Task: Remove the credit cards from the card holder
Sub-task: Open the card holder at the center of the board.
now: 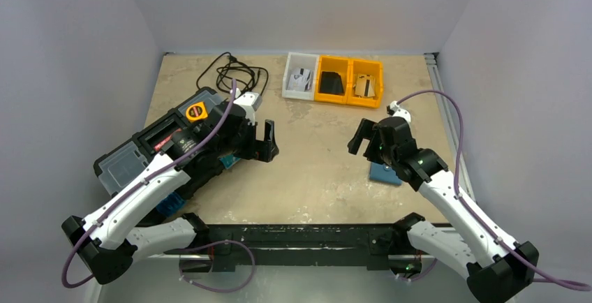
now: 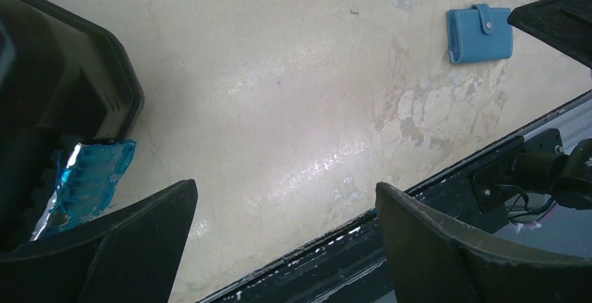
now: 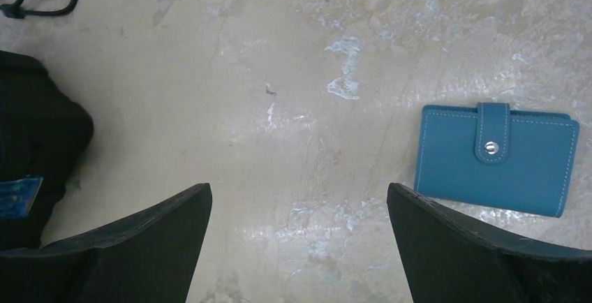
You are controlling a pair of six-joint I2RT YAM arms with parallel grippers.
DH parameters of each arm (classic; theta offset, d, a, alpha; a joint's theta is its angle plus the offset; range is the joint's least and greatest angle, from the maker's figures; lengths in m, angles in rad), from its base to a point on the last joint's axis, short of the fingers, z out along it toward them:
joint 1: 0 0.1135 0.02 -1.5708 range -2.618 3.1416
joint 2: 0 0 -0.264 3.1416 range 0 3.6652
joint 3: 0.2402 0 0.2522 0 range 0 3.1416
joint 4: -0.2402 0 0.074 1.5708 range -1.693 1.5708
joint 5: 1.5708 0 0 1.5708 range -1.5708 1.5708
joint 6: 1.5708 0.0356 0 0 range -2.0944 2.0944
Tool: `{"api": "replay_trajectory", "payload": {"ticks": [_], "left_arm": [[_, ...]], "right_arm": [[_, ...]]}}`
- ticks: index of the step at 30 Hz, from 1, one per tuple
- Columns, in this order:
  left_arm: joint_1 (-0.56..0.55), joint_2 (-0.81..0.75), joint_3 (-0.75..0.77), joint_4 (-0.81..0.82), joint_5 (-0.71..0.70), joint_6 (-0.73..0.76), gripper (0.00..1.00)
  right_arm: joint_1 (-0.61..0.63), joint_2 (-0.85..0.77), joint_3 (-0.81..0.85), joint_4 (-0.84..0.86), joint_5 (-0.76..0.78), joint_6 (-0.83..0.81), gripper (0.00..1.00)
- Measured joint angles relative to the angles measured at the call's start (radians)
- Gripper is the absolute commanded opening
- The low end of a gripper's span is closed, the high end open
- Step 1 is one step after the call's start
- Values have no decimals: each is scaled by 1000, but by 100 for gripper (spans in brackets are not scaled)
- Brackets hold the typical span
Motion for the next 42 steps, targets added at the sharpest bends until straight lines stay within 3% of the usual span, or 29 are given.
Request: {"api": "replay_trajectory", "payload": {"ticks": [16, 25, 37, 42], "left_arm": [[0, 2, 0, -11, 13, 6, 100], [0, 1, 0, -10, 48, 5, 100], [0, -23, -1, -10, 67, -4, 100], [0, -24, -2, -11, 69, -13, 100]], "right_arm": [[-13, 19, 0, -58, 124, 32, 99], [-206, 93, -11, -51, 122, 34, 98], [-291, 257, -64, -17, 134, 84, 74], [-298, 290, -105, 27, 134, 99, 54]]}}
